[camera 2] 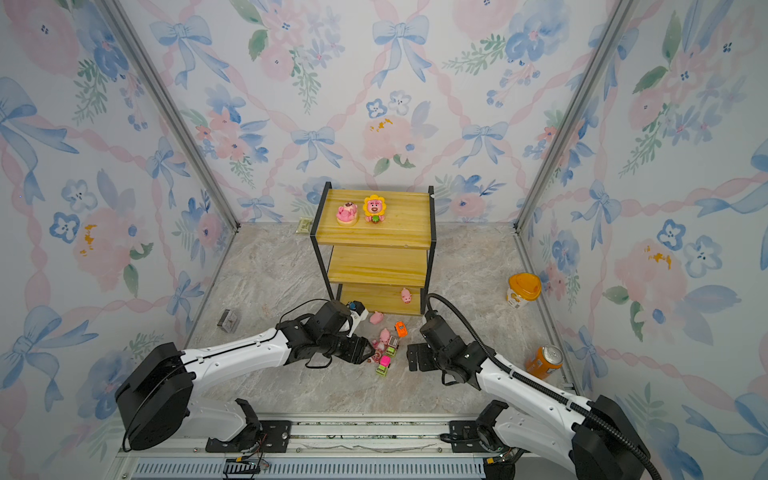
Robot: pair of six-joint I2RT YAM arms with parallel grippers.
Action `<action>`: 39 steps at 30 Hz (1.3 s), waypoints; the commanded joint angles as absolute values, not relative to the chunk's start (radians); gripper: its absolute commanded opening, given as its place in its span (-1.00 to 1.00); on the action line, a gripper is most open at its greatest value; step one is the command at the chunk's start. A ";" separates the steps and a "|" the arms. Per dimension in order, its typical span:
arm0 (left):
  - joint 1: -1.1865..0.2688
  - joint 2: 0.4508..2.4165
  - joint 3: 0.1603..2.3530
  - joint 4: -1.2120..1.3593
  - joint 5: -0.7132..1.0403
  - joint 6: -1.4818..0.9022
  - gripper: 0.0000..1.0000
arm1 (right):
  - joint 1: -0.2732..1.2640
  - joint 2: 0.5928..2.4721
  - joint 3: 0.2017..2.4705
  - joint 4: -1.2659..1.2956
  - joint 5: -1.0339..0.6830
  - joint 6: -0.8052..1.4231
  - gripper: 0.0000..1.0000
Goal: Place and organize the plastic toys onto the shelf
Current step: 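Withdraw the left gripper from the shelf down toward the floor toys, then close the left gripper on the pink bear figure with white hood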
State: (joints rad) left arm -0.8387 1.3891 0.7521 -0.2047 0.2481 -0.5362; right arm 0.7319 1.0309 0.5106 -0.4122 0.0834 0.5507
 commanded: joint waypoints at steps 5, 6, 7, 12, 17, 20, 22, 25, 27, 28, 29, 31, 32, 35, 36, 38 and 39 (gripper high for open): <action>-0.851 1.448 0.744 -0.180 0.318 -0.540 0.28 | 0.721 1.073 0.541 -0.420 0.086 0.559 0.98; -0.851 1.456 0.744 -0.178 0.322 -0.537 0.26 | 0.720 1.080 0.543 -0.418 0.085 0.558 0.98; -0.852 1.463 0.744 -0.178 0.324 -0.538 0.25 | 0.720 1.085 0.545 -0.418 0.084 0.557 0.99; -0.855 1.476 0.701 -0.180 0.311 -0.544 0.24 | 0.720 1.090 0.548 -0.413 0.086 0.559 0.99; -0.855 1.511 0.696 -0.171 0.285 -0.546 0.23 | 0.720 1.095 0.544 -0.411 0.084 0.558 0.98; -0.854 1.524 0.692 -0.134 0.305 -0.553 0.19 | 0.720 1.095 0.543 -0.412 0.084 0.559 0.98; -0.854 1.529 0.695 -0.116 0.307 -0.553 0.19 | 0.721 1.093 0.542 -0.411 0.086 0.561 0.98; -0.853 1.550 0.715 -0.105 0.305 -0.536 0.20 | 0.720 1.095 0.540 -0.406 0.086 0.562 0.98; -0.849 1.571 0.729 -0.106 0.307 -0.526 0.19 | 0.721 1.097 0.541 -0.408 0.086 0.563 0.98; -0.847 1.581 0.729 -0.098 0.307 -0.522 0.18 | 0.721 1.097 0.542 -0.410 0.086 0.562 0.98; -0.843 1.589 0.729 -0.089 0.309 -0.523 0.18 | 0.721 1.098 0.541 -0.411 0.086 0.563 0.98; -0.835 1.604 0.729 -0.067 0.325 -0.524 0.17 | 0.721 1.096 0.539 -0.413 0.089 0.566 0.98; -0.830 1.610 0.729 -0.058 0.331 -0.526 0.17 | 0.721 1.093 0.538 -0.411 0.092 0.569 0.98; -0.819 1.617 0.768 -0.043 0.340 -0.525 0.17 | 0.721 1.090 0.537 -0.412 0.095 0.571 0.98; -0.815 1.621 0.770 -0.043 0.341 -0.525 0.17 | 0.720 1.089 0.537 -0.413 0.095 0.572 0.98; -0.808 1.631 0.775 -0.041 0.342 -0.524 0.17 | 0.720 1.092 0.536 -0.411 0.097 0.572 0.98; -0.806 1.636 0.776 -0.037 0.347 -0.524 0.16 | 0.720 1.092 0.537 -0.411 0.097 0.571 0.98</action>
